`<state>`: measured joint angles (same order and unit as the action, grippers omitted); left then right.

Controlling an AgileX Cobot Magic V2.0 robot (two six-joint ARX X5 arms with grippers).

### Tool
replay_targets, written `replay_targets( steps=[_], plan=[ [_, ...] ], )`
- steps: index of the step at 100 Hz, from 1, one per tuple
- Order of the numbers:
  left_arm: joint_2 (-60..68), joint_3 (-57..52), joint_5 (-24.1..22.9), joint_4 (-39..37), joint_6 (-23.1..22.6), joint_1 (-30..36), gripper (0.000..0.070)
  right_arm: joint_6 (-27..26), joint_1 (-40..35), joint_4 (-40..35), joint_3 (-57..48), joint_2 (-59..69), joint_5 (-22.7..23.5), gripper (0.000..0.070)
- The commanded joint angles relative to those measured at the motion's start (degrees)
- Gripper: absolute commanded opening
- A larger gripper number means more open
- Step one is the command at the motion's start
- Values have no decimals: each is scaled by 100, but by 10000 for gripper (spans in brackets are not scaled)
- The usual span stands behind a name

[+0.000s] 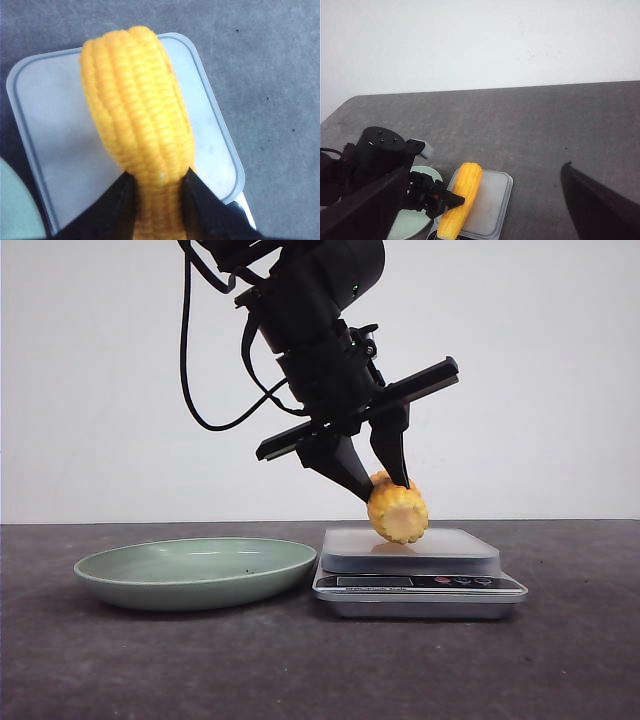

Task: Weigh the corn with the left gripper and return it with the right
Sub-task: 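Carry the corn cob with the left gripper onto the scale, then open the left gripper to release the corn and withdraw upward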

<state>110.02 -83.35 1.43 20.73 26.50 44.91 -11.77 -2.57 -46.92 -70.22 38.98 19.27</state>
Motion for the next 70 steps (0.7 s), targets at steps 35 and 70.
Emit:
replay_targets(
  steps=[35, 70],
  plan=[
    [160, -149, -15, -59, -181, 44, 279, 44, -9, 13, -118, 22, -20, 621],
    [160, -149, -15, -61, -197, 44, 367, 46, -9, 13, -118, 22, -20, 621]
  ],
)
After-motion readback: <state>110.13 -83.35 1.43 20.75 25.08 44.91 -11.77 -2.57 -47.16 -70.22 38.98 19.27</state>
